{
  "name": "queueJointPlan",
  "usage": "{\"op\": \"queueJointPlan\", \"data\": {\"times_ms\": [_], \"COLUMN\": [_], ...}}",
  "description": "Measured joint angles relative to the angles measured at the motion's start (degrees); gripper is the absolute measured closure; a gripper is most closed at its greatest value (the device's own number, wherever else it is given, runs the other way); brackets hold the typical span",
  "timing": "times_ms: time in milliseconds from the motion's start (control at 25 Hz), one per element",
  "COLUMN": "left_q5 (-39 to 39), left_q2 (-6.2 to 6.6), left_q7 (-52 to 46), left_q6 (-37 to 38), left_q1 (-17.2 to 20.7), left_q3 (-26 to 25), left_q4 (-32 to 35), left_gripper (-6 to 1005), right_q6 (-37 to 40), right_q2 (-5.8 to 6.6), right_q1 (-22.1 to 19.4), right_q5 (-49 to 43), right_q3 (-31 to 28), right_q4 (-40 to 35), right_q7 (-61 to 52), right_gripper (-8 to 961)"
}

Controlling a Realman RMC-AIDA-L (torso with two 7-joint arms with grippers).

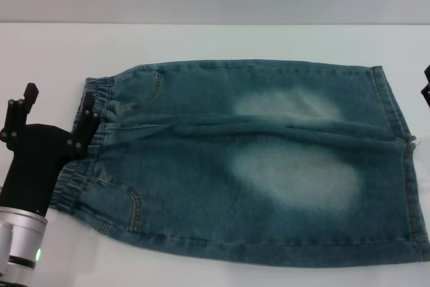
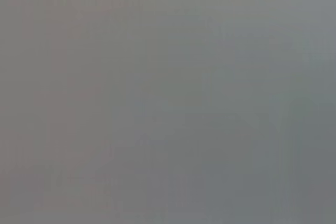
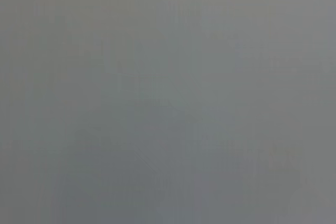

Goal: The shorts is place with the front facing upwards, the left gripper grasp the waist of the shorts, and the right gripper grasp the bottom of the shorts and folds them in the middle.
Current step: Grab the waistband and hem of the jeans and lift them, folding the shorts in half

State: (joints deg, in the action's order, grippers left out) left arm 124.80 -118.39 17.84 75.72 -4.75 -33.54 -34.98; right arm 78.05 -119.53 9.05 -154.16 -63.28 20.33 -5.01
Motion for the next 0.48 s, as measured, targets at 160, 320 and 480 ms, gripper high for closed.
{"op": "queueJointPlan", "data": {"times_ms": [160, 320, 480], "left_q5": [0.0, 0.0, 0.0], "left_q2": [0.0, 0.0, 0.05], "left_q7": [0.0, 0.0, 0.0], "left_q6": [-0.1, -0.1, 0.0], "left_q1": [-0.1, -0.2, -0.3], "left_q3": [-0.1, -0.2, -0.2], "left_q4": [0.0, 0.0, -0.1], "left_gripper": [159, 165, 171], "right_q6": [0.0, 0.0, -0.1], "right_q2": [0.0, 0.01, 0.07], "right_q1": [0.0, 0.0, 0.0], "right_q5": [0.0, 0.0, 0.0], "right_q3": [0.0, 0.4, 0.7], "right_q4": [0.3, 0.4, 0.4], "right_q7": [0.0, 0.0, 0.0], "right_gripper": [226, 226, 226]}}
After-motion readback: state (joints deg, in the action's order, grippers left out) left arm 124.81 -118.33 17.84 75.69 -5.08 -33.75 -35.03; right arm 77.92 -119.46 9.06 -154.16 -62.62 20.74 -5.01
